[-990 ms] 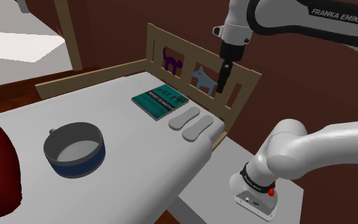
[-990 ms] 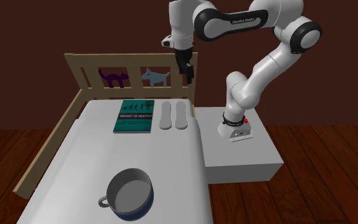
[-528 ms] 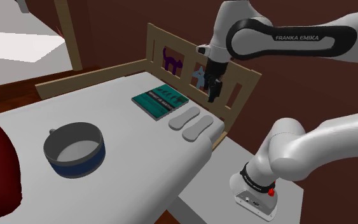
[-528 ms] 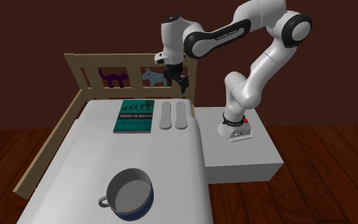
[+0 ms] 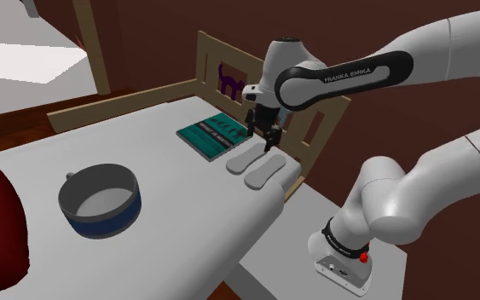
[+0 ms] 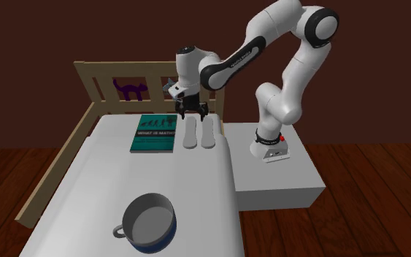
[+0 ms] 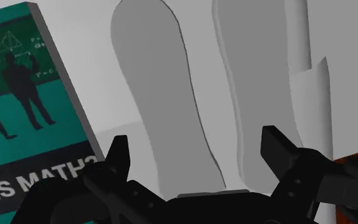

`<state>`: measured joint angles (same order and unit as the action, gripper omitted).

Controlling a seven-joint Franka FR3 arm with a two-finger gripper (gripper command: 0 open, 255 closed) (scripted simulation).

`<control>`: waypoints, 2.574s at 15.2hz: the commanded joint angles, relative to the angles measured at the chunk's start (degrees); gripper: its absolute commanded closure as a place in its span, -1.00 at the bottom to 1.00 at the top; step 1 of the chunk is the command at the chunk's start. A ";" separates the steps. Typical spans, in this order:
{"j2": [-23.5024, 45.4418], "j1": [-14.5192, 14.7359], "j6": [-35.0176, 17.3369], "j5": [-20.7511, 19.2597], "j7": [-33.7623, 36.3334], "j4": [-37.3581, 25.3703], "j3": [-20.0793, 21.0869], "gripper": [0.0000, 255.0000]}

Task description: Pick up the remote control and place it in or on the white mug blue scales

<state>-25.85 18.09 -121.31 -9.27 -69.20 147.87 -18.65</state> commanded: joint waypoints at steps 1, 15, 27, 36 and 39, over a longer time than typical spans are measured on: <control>4.04 2.47 -5.17 0.54 -7.97 0.59 -2.12 -1.00; 9.54 3.59 -13.54 1.60 -10.98 3.47 -3.67 -1.00; 9.54 3.59 -13.54 1.60 -10.98 3.47 -3.67 1.00; 4.33 3.09 -5.12 0.75 -9.97 0.15 -2.37 1.00; 2.93 3.00 -2.42 0.66 -9.76 -1.18 -1.96 1.00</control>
<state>-22.40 21.13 -124.62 -8.57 -79.07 147.05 -20.78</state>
